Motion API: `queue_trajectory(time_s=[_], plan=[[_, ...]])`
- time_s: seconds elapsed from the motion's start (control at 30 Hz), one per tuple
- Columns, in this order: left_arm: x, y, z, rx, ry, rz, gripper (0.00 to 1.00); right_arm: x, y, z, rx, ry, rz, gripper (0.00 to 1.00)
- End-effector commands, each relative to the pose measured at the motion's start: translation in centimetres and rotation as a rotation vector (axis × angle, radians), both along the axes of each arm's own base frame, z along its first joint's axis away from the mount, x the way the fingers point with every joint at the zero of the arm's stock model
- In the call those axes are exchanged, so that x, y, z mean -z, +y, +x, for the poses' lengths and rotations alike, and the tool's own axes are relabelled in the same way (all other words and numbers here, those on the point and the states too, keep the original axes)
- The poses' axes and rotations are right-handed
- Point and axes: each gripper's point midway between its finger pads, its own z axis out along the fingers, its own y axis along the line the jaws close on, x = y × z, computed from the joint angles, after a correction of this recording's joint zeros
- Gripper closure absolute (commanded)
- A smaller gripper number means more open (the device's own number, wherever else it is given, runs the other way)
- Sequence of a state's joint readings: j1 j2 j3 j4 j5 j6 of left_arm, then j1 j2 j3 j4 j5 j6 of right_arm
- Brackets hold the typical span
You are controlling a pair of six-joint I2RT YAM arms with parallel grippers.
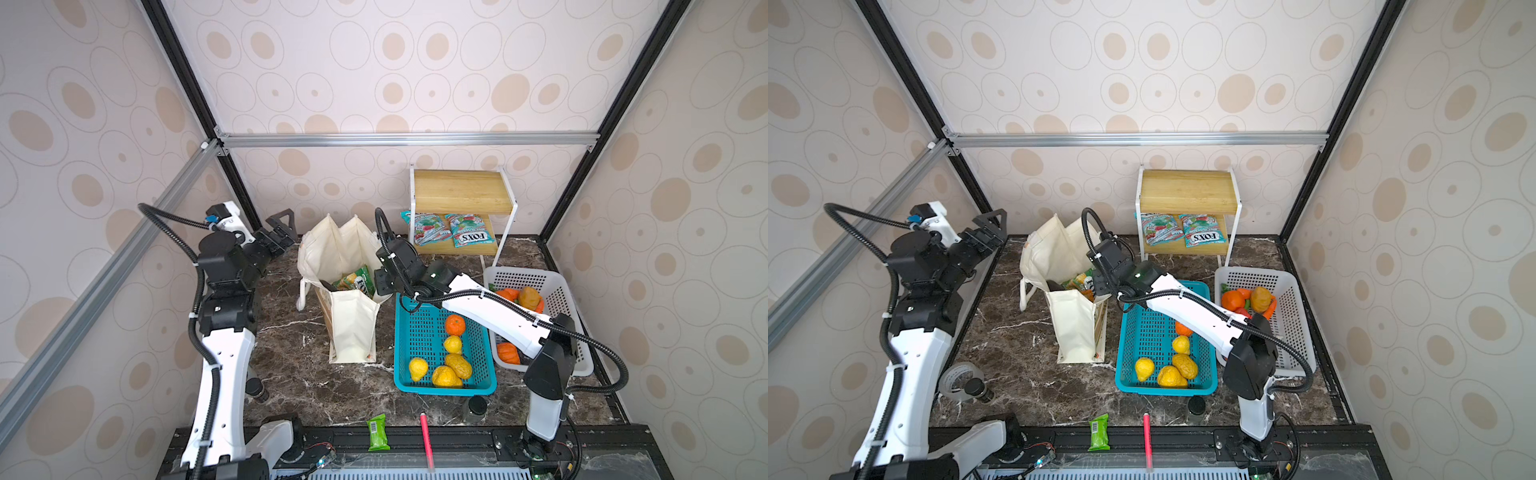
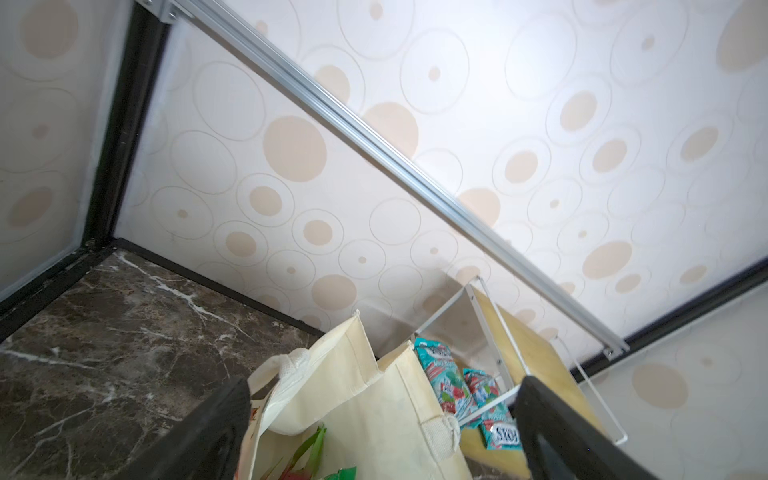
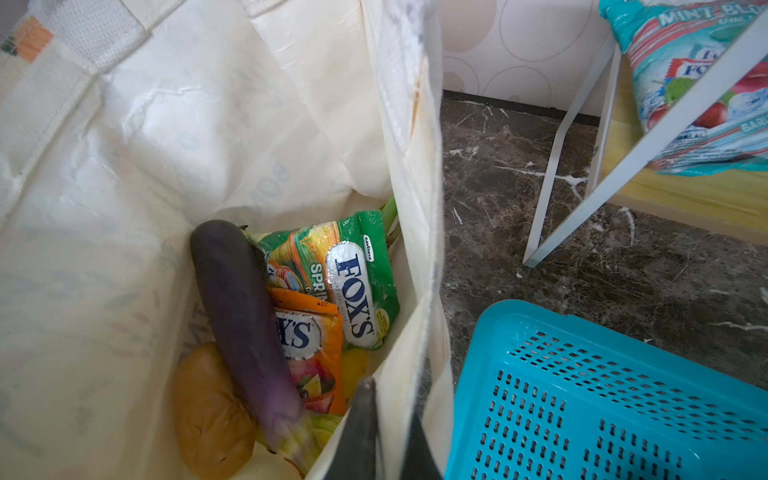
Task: Place the food into the grocery bag and tie it
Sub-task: 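Lower the right gripper to the bag's other white handle while the left gripper draws back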
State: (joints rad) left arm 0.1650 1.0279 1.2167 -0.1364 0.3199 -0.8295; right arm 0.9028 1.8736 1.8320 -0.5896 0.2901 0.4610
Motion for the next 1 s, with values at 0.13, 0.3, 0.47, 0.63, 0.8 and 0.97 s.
queue_trajectory(time_s=[0.13, 0.3, 0.47, 0.63, 0.8, 0.97], plan=[[10.3, 1.5, -3.8, -0.199, 0.339, -0.511, 0.01, -0.9, -1.3, -0.6, 0.014, -0.014, 0.01, 1.0], [15.1, 0.8, -6.1, -0.252, 0.409, -0.746, 0.01, -0.8, -0.9, -0.7, 0.0, -0.013, 0.037, 1.0], [16.9, -0.5, -5.7, -0.154, 0.302, -0.907, 0.01, -0.3, -0.6, -0.8, -0.008, 0.002, 0.035, 1.0], [17.1, -1.3, -3.9, -0.038, 0.187, -0.95, 0.01, 0.2, -0.5, -0.9, -0.012, 0.01, 0.036, 1.0], [17.5, -2.4, -2.9, 0.037, 0.126, -1.007, 0.08, 0.6, -0.5, -0.8, -0.011, 0.017, 0.031, 1.0], [16.8, -2.9, -2.6, 0.068, 0.081, -1.015, 0.88, 0.4, -0.6, -0.8, -0.008, 0.011, 0.019, 1.0]])
